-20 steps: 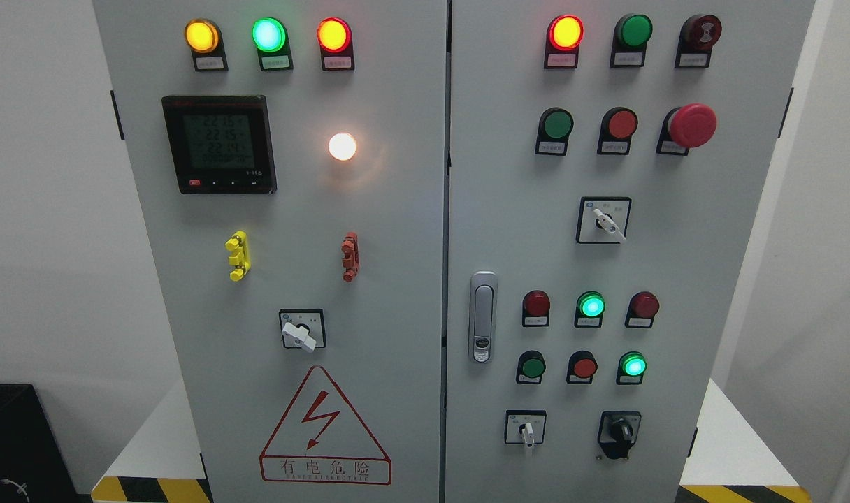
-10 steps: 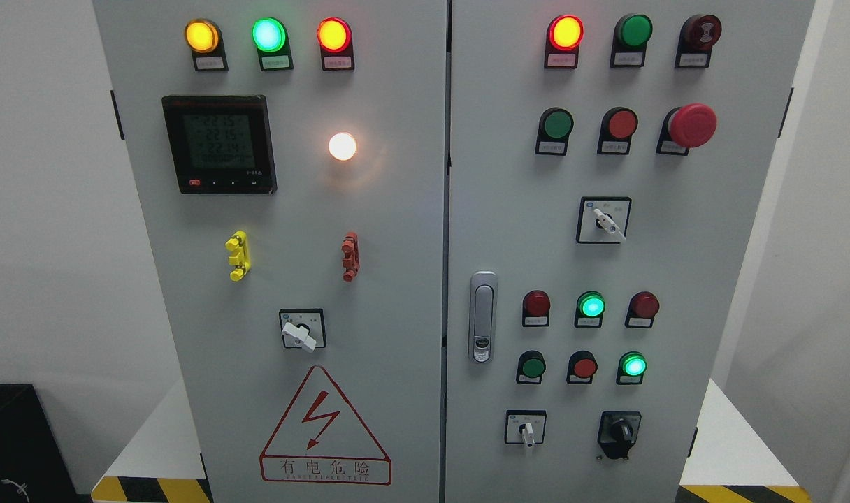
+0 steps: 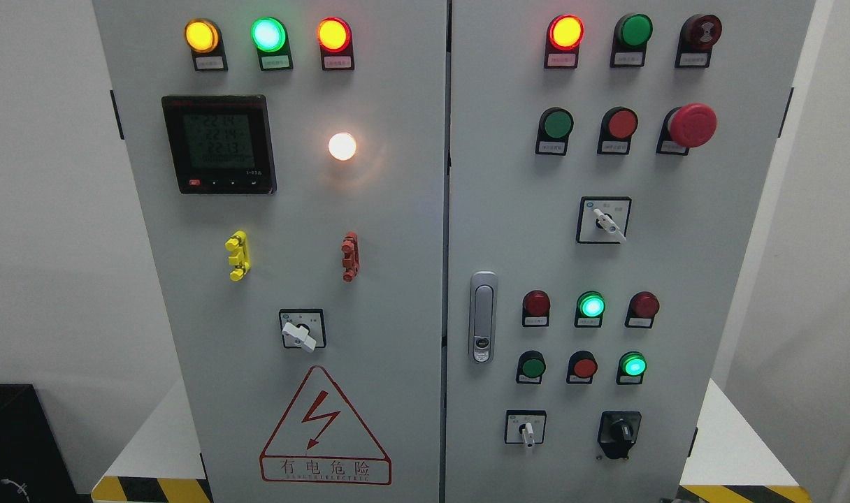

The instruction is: Flip black knob to close circuit

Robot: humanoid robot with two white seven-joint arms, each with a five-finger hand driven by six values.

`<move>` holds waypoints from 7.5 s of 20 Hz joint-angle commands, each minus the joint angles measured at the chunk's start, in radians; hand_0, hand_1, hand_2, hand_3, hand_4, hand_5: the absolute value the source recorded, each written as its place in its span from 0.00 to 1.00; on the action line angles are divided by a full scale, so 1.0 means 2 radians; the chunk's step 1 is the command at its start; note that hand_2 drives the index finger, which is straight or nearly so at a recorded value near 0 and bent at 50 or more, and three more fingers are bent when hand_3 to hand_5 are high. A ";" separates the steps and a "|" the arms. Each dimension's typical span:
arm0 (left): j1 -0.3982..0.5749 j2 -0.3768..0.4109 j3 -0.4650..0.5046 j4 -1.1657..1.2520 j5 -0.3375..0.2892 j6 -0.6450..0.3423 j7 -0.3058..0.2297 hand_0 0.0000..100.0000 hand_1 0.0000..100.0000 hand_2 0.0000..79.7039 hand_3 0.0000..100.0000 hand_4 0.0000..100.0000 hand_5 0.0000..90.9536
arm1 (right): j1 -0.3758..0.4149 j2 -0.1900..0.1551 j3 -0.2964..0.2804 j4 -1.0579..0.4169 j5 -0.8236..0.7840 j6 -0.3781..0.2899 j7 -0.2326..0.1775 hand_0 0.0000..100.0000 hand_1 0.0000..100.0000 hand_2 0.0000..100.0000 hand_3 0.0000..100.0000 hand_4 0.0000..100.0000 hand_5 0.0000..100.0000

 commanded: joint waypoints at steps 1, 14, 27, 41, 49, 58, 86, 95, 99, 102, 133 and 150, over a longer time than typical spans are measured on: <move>0.000 0.000 -0.010 0.012 -0.011 0.000 0.000 0.00 0.00 0.00 0.00 0.00 0.00 | -0.024 0.003 0.003 -0.008 0.011 0.009 0.006 0.00 0.21 0.77 0.93 0.76 0.74; 0.000 0.000 -0.010 0.011 -0.011 0.000 0.000 0.00 0.00 0.00 0.00 0.00 0.00 | -0.073 0.004 -0.003 0.015 0.018 0.027 0.022 0.00 0.20 0.77 0.93 0.75 0.74; 0.000 0.000 -0.010 0.011 -0.011 0.000 0.000 0.00 0.00 0.00 0.00 0.00 0.00 | -0.080 0.004 -0.005 0.017 0.036 0.028 0.018 0.00 0.22 0.77 0.93 0.75 0.74; 0.000 0.000 -0.010 0.011 -0.011 0.000 0.000 0.00 0.00 0.00 0.00 0.00 0.00 | -0.083 0.003 -0.003 0.027 0.036 0.034 0.018 0.00 0.25 0.77 0.93 0.75 0.74; 0.000 0.001 -0.010 0.011 -0.011 0.000 0.000 0.00 0.00 0.00 0.00 0.00 0.00 | -0.090 0.002 -0.005 0.036 0.036 0.034 0.018 0.00 0.26 0.76 0.93 0.75 0.74; 0.000 0.000 -0.010 0.011 -0.011 0.000 0.000 0.00 0.00 0.00 0.00 0.00 0.00 | -0.089 -0.002 -0.010 0.035 0.036 0.034 0.018 0.00 0.27 0.76 0.92 0.75 0.73; 0.000 0.000 -0.010 0.012 -0.011 0.000 0.000 0.00 0.00 0.00 0.00 0.00 0.00 | -0.104 -0.012 -0.031 0.044 0.029 0.032 0.019 0.00 0.29 0.76 0.92 0.74 0.73; 0.000 0.000 -0.010 0.011 -0.011 0.000 0.000 0.00 0.00 0.00 0.00 0.00 0.00 | -0.104 -0.014 -0.032 0.041 0.023 0.031 0.018 0.00 0.29 0.76 0.92 0.74 0.73; 0.000 0.000 -0.010 0.012 -0.011 0.000 0.000 0.00 0.00 0.00 0.00 0.00 0.00 | -0.104 -0.019 -0.032 0.040 0.022 0.030 0.018 0.00 0.29 0.76 0.92 0.74 0.73; 0.000 0.000 -0.010 0.012 -0.011 0.000 0.000 0.00 0.00 0.00 0.00 0.00 0.00 | -0.104 -0.022 -0.039 0.039 0.021 0.030 0.019 0.00 0.29 0.76 0.92 0.74 0.73; 0.000 0.000 -0.010 0.012 -0.011 0.000 0.000 0.00 0.00 0.00 0.00 0.00 0.00 | -0.101 -0.016 -0.032 0.030 0.011 0.011 0.018 0.00 0.26 0.76 0.92 0.74 0.73; 0.000 0.000 -0.010 0.012 -0.011 0.000 0.000 0.00 0.00 0.00 0.00 0.00 0.00 | -0.084 -0.015 -0.018 0.028 0.018 -0.009 0.012 0.00 0.26 0.76 0.92 0.74 0.74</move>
